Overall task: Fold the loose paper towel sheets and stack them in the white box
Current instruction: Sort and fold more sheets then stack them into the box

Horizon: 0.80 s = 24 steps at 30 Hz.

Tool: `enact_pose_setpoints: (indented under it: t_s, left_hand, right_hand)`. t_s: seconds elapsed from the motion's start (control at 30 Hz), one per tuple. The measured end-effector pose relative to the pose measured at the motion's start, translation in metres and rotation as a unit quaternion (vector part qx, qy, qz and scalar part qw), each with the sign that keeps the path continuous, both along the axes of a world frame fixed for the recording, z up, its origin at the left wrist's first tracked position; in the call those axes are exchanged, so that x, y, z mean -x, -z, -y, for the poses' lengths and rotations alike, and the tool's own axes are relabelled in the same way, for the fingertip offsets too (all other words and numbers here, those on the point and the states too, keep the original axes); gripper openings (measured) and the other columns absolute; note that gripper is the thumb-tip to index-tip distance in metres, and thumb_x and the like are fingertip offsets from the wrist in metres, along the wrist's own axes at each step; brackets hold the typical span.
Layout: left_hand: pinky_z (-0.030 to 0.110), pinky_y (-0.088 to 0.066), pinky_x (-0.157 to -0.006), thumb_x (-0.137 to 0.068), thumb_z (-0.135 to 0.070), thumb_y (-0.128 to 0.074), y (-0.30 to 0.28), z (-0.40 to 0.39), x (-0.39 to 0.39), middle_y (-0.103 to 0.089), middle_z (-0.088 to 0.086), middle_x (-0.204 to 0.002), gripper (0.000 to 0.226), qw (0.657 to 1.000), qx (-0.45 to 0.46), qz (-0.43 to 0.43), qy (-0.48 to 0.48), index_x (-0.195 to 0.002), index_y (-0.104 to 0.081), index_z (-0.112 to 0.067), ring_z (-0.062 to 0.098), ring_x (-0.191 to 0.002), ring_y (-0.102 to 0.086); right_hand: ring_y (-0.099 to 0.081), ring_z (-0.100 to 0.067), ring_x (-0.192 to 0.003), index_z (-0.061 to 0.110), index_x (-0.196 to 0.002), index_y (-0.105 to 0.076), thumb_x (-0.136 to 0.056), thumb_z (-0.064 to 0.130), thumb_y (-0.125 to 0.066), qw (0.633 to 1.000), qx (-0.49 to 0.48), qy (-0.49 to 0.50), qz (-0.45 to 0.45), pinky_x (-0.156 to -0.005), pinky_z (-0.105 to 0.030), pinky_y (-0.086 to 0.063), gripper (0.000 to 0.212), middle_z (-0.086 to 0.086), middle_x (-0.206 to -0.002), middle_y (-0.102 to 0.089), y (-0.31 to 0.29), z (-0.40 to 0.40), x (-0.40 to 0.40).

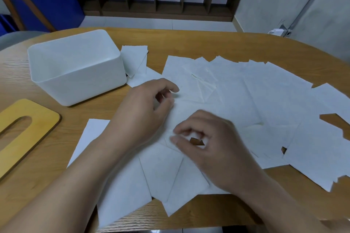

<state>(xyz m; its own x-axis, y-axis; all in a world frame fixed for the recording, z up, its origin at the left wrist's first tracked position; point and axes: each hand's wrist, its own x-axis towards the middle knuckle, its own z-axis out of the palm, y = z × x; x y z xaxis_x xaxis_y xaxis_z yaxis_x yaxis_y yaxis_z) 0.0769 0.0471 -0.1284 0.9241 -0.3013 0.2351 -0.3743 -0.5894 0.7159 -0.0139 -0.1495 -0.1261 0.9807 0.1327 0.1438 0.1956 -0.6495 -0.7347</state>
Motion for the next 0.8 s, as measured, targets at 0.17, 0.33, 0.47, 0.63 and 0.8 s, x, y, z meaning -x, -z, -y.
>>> enact_pose_setpoints:
  t_s: [0.17, 0.33, 0.47, 0.63, 0.8]
  left_hand:
    - [0.013, -0.04, -0.061, -0.107, -0.021, -0.067, 0.0, -0.004, 0.003, -0.074, -0.012, -0.094, 0.021, 1.0, 0.006, -0.011, 0.018, -0.12, -0.075, -0.035, 0.003, -0.064, -0.058]
    - [0.019, -0.042, -0.058, -0.107, -0.024, -0.067, 0.003, -0.011, 0.002, -0.075, -0.01, -0.089, 0.015, 0.999, -0.012, -0.021, 0.031, -0.113, -0.076, -0.036, 0.015, -0.064, -0.059]
    - [0.024, -0.044, -0.057, -0.107, -0.023, -0.067, 0.004, -0.014, 0.003, -0.075, -0.009, -0.086, 0.015, 0.999, -0.014, -0.024, 0.047, -0.111, -0.076, -0.035, 0.022, -0.061, -0.059]
    - [0.034, -0.052, -0.064, -0.109, -0.025, -0.065, 0.003, -0.013, 0.004, -0.076, -0.012, -0.086, 0.016, 0.996, -0.015, -0.044, 0.077, -0.111, -0.077, -0.036, 0.019, -0.065, -0.064]
    - [0.034, -0.053, -0.064, -0.11, -0.026, -0.064, 0.002, -0.01, 0.005, -0.077, -0.015, -0.085, 0.018, 0.995, -0.016, -0.049, 0.08, -0.111, -0.078, -0.037, 0.016, -0.066, -0.068]
  right_hand:
    - [-0.057, -0.002, -0.106, 0.039, -0.104, -0.071, -0.091, 0.068, -0.072, 0.996, 0.076, -0.05, -0.007, -0.095, -0.022, -0.043, 0.032, 0.025, -0.099, -0.061, 0.006, -0.017, 0.009]
    - [-0.048, 0.001, -0.11, 0.04, -0.106, -0.066, -0.092, 0.063, -0.076, 0.993, 0.094, -0.062, -0.029, -0.098, -0.021, -0.038, 0.028, 0.023, -0.102, -0.056, 0.004, -0.021, 0.009]
    - [-0.047, 0.004, -0.109, 0.037, -0.101, -0.067, -0.099, 0.049, -0.075, 0.992, 0.08, -0.082, -0.051, -0.089, -0.015, -0.032, 0.015, 0.022, -0.1, -0.059, 0.0, -0.023, 0.011]
    - [-0.052, 0.001, -0.1, 0.035, -0.096, -0.065, -0.103, 0.042, -0.073, 0.992, 0.076, -0.083, -0.05, -0.085, -0.008, -0.03, 0.012, 0.023, -0.093, -0.059, -0.001, -0.022, 0.012]
    - [-0.056, -0.008, -0.101, 0.037, -0.102, -0.065, -0.1, 0.039, -0.077, 0.993, 0.04, -0.086, -0.067, -0.084, -0.009, -0.037, 0.013, 0.026, -0.103, -0.062, -0.002, -0.017, 0.014]
